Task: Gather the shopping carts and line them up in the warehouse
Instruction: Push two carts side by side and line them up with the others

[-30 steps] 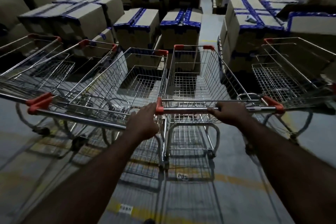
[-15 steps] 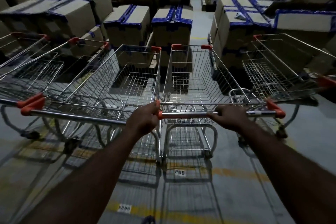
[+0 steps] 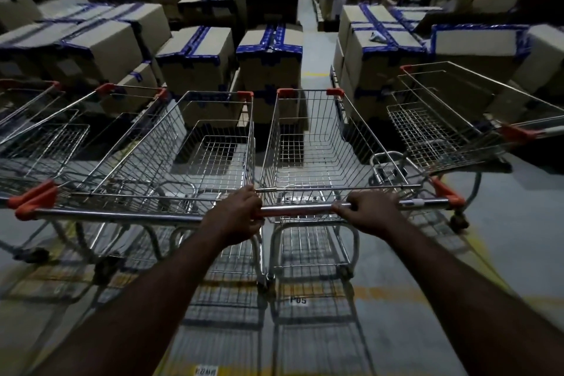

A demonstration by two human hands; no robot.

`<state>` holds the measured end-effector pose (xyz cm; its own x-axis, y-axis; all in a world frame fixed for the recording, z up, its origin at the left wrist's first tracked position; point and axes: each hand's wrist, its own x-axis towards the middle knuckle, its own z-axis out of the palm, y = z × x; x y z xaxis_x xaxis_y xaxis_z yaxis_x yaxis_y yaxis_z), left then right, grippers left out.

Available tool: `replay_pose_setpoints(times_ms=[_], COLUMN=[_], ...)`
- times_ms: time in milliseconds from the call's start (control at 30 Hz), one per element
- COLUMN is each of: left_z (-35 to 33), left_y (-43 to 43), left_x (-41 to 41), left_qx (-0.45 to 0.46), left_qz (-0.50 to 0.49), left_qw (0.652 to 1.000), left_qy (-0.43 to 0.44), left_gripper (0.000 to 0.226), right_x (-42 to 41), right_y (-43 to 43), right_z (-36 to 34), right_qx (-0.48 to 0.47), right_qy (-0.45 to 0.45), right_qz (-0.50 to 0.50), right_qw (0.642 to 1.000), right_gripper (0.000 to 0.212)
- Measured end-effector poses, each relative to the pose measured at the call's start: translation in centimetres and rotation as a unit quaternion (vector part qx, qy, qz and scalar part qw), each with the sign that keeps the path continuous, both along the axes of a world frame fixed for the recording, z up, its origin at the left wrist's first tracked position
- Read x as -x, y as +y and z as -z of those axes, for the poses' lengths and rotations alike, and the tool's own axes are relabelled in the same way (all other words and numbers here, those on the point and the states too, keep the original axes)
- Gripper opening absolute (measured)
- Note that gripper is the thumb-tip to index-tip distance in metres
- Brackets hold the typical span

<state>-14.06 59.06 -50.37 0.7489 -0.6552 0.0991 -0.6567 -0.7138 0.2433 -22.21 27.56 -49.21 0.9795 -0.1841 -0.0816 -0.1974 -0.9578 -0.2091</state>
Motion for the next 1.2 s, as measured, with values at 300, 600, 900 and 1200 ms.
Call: replay_pose_setpoints(times_ms=[300,600,900,1200], left_z=[-0.4,-0.6,-1.1,-1.3], left_y=[-0.1,0.1,0.0,0.5], left_x=[0.0,-0.2,0.5,0.3], left_qx=[0.027,0.013,-0.004,-0.007], left_qz=[0.023,0.043,0.011,0.034], left_qw=[0.999,0.999,0.999,0.998], left_qy=[-0.009,0.026,0.049,0.048], left_gripper=[0.028,0.039,0.061,0.053], right_x=[1.2,1.3,1.9,2.0], right_y=[0.1,-0.3,-0.3,-0.5], right_z=[-0.4,-1.0,-2.1,-2.3], right_qx=[-0.018,-0.012,-0.012,-0.015], right_qy=[-0.016,-0.004,0.019,0.027], right_qz=[0.010,0.003,-0.004,-0.007], right_qw=[1.000,1.000,1.000,1.000], right_gripper=[0.056,0.051,0.047,0.047])
